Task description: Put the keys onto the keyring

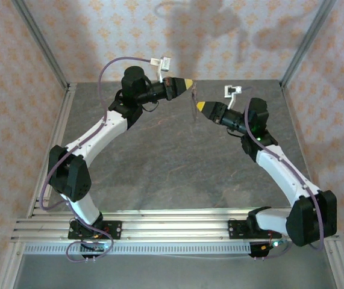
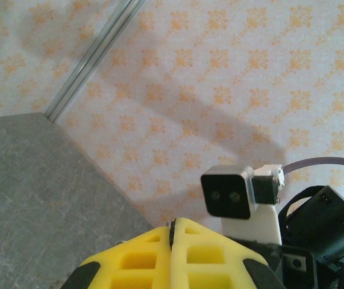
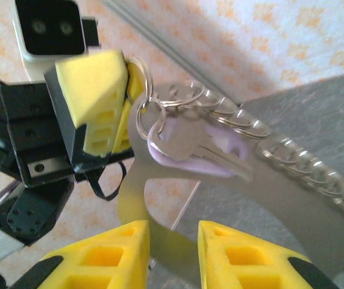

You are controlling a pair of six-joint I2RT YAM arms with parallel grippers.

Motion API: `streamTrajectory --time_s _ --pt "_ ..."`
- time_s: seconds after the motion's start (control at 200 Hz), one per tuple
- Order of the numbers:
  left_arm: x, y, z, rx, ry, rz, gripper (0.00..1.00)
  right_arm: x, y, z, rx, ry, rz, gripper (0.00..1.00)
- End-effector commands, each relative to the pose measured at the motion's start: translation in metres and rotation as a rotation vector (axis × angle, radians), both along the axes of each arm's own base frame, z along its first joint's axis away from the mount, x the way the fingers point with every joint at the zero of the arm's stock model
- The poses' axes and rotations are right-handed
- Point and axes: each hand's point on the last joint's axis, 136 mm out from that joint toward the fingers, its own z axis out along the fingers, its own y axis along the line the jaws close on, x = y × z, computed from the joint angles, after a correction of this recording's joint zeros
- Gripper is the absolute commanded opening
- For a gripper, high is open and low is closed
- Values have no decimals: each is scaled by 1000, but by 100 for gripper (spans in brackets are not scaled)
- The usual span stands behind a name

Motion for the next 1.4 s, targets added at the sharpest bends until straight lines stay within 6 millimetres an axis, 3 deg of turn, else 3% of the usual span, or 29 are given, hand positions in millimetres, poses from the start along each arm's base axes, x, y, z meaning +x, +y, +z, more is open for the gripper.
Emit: streamTrajectory --time_s 0.0,0.07,0.18,0.2,0.42,0.606,0.886,1.391 --pt "-13 2 42 -57 -115 -18 0 6 -25 22 22 -52 -124 30" --pt "-13 3 43 -64 -113 -16 0 13 -31 35 55 -74 -174 33" --pt "-12 6 43 -85 -105 3 0 23 -39 57 136 -105 -238 49" --pt "-12 6 42 -92 -102 5 0 31 -39 53 143 -90 -245 50" --pt "-13 6 45 -158 -80 26 0 54 -35 84 309 -118 -223 51" --pt "-14 2 44 -190 -57 58 0 59 -21 105 410 -154 -138 51" --pt "-7 8 48 -257 -33 118 0 56 6 98 396 -143 -85 50" --pt "-4 9 51 -287 -25 127 0 58 10 77 374 -110 -96 47"
